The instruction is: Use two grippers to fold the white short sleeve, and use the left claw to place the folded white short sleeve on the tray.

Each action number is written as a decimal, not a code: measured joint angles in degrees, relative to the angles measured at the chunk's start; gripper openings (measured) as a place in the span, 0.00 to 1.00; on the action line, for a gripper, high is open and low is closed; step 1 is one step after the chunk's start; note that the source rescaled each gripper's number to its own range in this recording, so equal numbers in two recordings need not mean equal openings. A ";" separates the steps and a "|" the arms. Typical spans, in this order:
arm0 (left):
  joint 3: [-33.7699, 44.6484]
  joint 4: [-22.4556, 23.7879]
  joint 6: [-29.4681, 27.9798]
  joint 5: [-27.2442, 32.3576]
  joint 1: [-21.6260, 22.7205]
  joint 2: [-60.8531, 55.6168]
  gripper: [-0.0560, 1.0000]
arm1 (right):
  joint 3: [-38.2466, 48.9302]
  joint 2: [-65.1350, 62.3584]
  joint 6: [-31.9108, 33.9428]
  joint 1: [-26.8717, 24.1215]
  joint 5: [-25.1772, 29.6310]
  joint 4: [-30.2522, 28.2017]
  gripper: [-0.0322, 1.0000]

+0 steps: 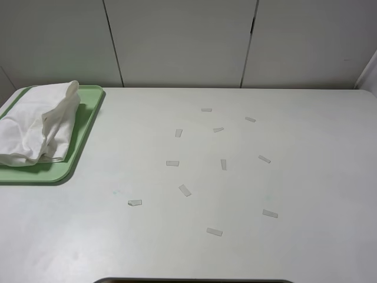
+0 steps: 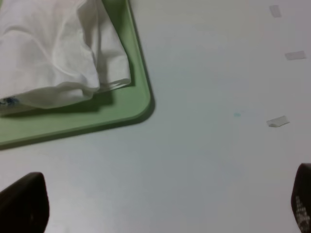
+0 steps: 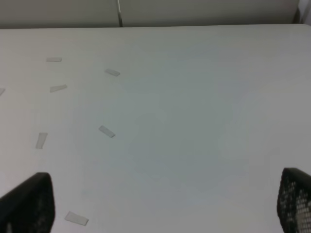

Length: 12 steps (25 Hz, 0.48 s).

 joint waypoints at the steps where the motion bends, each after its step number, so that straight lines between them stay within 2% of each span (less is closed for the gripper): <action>1: 0.00 0.05 0.06 0.00 0.00 0.00 1.00 | 0.00 0.00 0.00 0.00 0.00 0.00 1.00; 12: 0.00 0.29 0.18 0.12 0.00 0.00 1.00 | 0.00 0.00 0.00 0.00 0.00 0.00 1.00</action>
